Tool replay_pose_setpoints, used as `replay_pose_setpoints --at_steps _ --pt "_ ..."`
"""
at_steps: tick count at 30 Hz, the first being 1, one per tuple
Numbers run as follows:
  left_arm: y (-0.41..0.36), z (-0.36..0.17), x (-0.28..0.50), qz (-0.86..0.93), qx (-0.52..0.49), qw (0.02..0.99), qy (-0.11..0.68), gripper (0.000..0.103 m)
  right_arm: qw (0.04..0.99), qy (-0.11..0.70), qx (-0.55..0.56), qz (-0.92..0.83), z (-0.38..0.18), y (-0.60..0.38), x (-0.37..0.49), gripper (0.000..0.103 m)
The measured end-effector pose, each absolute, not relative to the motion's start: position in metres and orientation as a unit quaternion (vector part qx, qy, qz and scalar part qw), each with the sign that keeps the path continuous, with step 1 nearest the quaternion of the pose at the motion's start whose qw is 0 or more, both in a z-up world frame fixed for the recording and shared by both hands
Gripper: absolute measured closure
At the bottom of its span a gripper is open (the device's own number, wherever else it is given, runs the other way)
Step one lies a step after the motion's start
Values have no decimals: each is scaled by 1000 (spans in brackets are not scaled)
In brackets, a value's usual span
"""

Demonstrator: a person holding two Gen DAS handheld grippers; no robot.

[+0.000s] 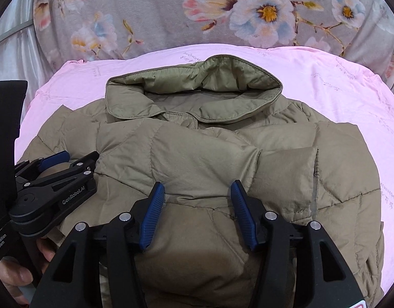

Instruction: Fold large clothes

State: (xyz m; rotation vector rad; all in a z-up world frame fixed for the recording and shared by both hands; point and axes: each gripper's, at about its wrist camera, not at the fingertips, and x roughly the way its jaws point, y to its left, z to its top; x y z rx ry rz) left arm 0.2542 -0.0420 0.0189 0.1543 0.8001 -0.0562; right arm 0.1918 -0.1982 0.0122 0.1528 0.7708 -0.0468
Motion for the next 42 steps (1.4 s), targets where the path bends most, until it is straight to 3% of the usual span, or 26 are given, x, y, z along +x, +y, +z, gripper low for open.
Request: replay_pose_setpoints --at_steps 6,11,14,20,21,22,23,24,26,36,42 --pt "-37 21 257 -44 53 917 392 45 922 378 88 -14 13 -202 193 47" --pt "1 62 266 -116 -81 904 404 43 927 342 152 -7 44 -231 184 48" --pt "-2 87 293 -128 -108 901 401 27 918 343 199 -5 61 -253 202 48" --pt "-13 47 362 -164 -216 822 501 28 867 380 322 -22 29 -289 256 47" --pt "-13 41 366 -163 -226 817 506 30 863 381 331 -22 26 -291 260 48" --pt "-16 38 368 -162 -229 817 505 32 863 378 335 -20 24 -292 265 57" --pt "-18 37 368 -164 -225 819 502 46 865 376 332 -19 26 -291 267 66" --pt "-22 37 367 -168 -218 821 500 67 870 371 324 -15 28 -289 269 87" --pt "-31 38 365 -171 -191 830 496 86 884 361 296 -15 35 -285 269 95" --pt "-53 10 340 -132 -39 884 447 92 888 398 226 -40 13 -276 264 101" --pt "-55 10 336 -121 -17 894 430 90 889 407 204 -47 9 -272 265 99"
